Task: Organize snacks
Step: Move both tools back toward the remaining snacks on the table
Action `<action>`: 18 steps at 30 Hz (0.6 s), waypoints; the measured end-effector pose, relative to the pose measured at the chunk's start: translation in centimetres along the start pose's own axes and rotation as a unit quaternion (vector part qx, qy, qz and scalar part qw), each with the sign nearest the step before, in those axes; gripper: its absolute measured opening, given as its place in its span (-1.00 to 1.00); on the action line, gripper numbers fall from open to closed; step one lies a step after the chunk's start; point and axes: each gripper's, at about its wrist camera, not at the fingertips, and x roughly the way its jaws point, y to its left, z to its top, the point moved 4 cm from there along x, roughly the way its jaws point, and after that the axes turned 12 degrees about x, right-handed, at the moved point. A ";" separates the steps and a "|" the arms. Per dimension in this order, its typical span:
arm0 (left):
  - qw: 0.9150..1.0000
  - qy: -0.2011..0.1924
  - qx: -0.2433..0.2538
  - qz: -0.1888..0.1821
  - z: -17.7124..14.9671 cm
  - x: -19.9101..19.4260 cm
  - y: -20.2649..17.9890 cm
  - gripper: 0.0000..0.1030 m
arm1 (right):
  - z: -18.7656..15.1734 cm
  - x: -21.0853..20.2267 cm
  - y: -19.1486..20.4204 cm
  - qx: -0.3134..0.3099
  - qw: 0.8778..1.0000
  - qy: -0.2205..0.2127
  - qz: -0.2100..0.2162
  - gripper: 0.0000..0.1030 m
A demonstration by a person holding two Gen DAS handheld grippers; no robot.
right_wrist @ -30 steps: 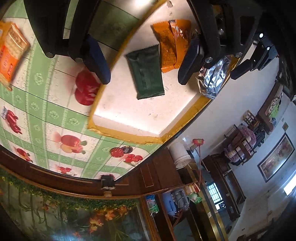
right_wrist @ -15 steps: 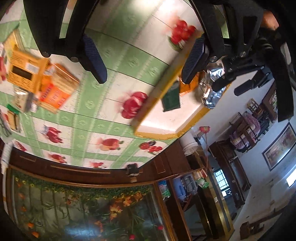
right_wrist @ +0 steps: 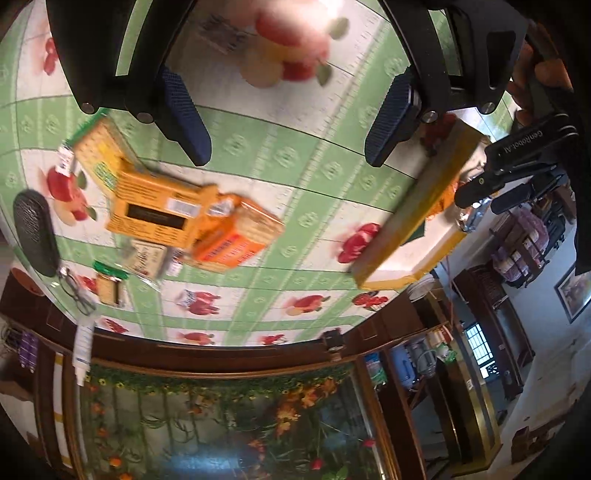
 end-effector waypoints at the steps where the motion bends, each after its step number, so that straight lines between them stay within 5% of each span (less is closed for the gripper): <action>1: 1.000 0.000 0.006 -0.006 0.0 0.0 -0.7 0.56 | -0.3 -0.3 -0.7 0.002 1.000 -0.002 -0.006 0.69; 18: 0.992 0.024 0.084 -0.088 0.0 0.8 -10.7 0.56 | -2.3 -4.8 -12.4 0.087 0.993 -0.022 -0.075 0.71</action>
